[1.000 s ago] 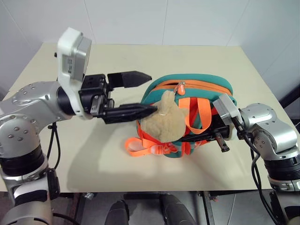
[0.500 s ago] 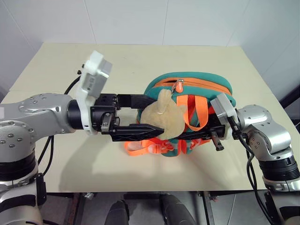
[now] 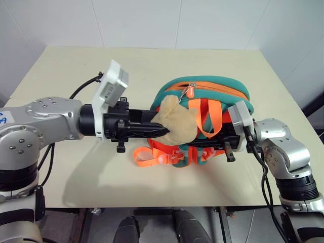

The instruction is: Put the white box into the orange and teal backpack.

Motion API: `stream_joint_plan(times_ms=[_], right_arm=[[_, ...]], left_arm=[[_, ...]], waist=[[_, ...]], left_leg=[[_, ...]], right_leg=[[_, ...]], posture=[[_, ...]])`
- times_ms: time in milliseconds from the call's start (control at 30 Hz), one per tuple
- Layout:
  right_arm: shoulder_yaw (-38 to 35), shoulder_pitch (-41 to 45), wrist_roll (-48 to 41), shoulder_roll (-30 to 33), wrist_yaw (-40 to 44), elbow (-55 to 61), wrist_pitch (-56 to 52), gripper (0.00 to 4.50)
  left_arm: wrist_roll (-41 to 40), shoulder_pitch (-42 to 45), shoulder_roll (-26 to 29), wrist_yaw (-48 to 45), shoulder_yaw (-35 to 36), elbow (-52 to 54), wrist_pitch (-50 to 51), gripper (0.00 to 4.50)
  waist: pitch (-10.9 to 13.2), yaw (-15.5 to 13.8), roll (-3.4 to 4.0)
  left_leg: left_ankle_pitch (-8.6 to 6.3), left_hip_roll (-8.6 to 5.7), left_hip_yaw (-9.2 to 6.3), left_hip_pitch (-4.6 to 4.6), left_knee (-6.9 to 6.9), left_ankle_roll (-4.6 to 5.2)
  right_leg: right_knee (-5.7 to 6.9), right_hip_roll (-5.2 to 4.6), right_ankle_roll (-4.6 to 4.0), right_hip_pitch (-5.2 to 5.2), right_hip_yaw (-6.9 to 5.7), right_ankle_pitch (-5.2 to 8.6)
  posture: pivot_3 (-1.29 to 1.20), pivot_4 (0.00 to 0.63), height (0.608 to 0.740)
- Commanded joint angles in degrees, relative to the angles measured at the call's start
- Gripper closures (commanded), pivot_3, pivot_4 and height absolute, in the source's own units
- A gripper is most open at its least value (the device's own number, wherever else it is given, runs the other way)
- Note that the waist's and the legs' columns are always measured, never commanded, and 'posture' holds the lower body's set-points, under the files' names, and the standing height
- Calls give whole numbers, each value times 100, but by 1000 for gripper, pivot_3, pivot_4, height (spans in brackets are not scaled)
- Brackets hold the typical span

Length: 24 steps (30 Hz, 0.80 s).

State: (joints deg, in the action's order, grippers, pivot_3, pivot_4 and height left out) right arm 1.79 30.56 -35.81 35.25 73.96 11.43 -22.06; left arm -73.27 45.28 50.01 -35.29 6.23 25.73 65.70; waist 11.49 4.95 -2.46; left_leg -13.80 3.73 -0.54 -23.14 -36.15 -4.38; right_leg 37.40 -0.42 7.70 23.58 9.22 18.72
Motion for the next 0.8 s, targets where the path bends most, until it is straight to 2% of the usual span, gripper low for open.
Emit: stream_joint_plan(times_ms=[33,233,633,800], right_arm=[[-363,-76,-49,-195,-421,304,348,4457],[-463,-312,24,-460,-983,550,536,4457],[-532,-762,-302,-344,-1076,938,429,4457],[-555,-810,-370,-331,-1102,894,461,4457]], left_arm=[[237,242,261,-404,94,-203,-90,3427],[738,441,593,-1134,-8,-590,-232,3428],[1904,776,1019,-2514,-298,-1365,-773,3429],[2380,799,1093,-2914,-358,-1997,-1066,3431]], waist=[[0,-3,0],[1,-8,2],[2,-6,4],[2,-9,4]], left_leg=[[0,0,0,-1,1,0],[0,0,1,-4,9,0],[0,0,2,-4,15,-1],[0,1,2,-4,16,0]], right_leg=[[0,0,0,1,0,0],[-1,1,-4,7,1,3],[-1,2,-8,9,0,10],[-1,3,-9,9,-1,12]], posture=[[0,150,740],[0,150,740],[0,150,740],[0,150,740]])
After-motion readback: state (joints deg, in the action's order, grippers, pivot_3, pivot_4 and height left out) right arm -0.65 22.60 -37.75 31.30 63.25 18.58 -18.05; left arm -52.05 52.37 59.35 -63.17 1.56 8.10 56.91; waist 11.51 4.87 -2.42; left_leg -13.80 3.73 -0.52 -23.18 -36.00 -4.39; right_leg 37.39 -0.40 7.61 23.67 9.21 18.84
